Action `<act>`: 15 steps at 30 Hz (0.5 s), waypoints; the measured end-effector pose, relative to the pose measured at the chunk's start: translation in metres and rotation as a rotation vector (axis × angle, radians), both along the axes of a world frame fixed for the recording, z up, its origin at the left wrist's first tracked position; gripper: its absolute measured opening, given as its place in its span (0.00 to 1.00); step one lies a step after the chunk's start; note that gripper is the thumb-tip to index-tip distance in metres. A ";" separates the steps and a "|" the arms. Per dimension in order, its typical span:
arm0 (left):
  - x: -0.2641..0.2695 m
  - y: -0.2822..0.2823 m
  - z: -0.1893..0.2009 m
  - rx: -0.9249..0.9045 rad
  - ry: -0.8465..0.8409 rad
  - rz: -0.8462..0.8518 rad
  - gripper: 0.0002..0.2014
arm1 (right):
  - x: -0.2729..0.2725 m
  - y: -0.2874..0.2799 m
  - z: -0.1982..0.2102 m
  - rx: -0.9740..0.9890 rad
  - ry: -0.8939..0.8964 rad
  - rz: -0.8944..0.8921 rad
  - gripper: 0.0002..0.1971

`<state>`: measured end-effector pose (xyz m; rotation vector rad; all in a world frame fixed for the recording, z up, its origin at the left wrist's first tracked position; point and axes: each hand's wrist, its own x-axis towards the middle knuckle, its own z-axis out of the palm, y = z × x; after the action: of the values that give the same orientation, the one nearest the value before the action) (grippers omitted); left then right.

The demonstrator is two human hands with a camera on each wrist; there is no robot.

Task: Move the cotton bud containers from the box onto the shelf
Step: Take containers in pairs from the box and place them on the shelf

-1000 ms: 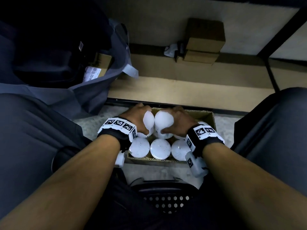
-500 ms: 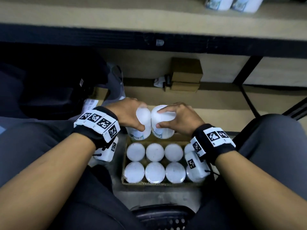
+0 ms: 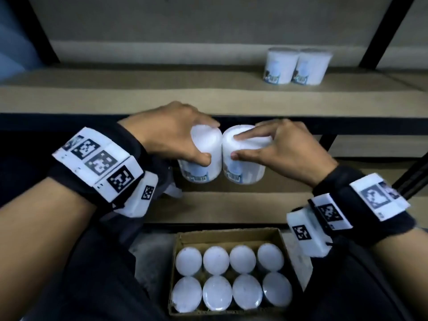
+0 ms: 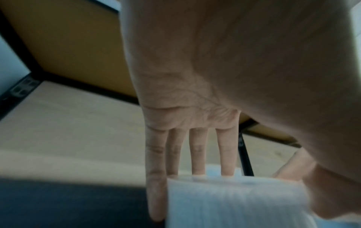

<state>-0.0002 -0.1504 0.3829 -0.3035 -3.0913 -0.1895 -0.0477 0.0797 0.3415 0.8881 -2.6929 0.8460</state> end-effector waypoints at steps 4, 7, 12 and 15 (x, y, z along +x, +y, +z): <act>-0.005 0.003 0.043 -0.004 0.060 -0.008 0.38 | -0.006 0.006 0.047 -0.020 0.008 -0.028 0.22; -0.010 0.006 0.072 0.007 0.095 -0.030 0.34 | -0.017 0.007 0.076 -0.035 0.003 -0.040 0.20; -0.025 0.009 0.104 0.003 0.122 0.000 0.30 | -0.039 0.003 0.109 -0.040 0.049 -0.056 0.20; -0.036 0.009 0.114 0.005 0.105 0.002 0.26 | -0.051 -0.001 0.118 -0.018 0.080 -0.093 0.21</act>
<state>-0.0358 -0.1416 0.4972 -0.2995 -2.9870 -0.1753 -0.0992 0.0789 0.4590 0.7696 -2.6310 0.7961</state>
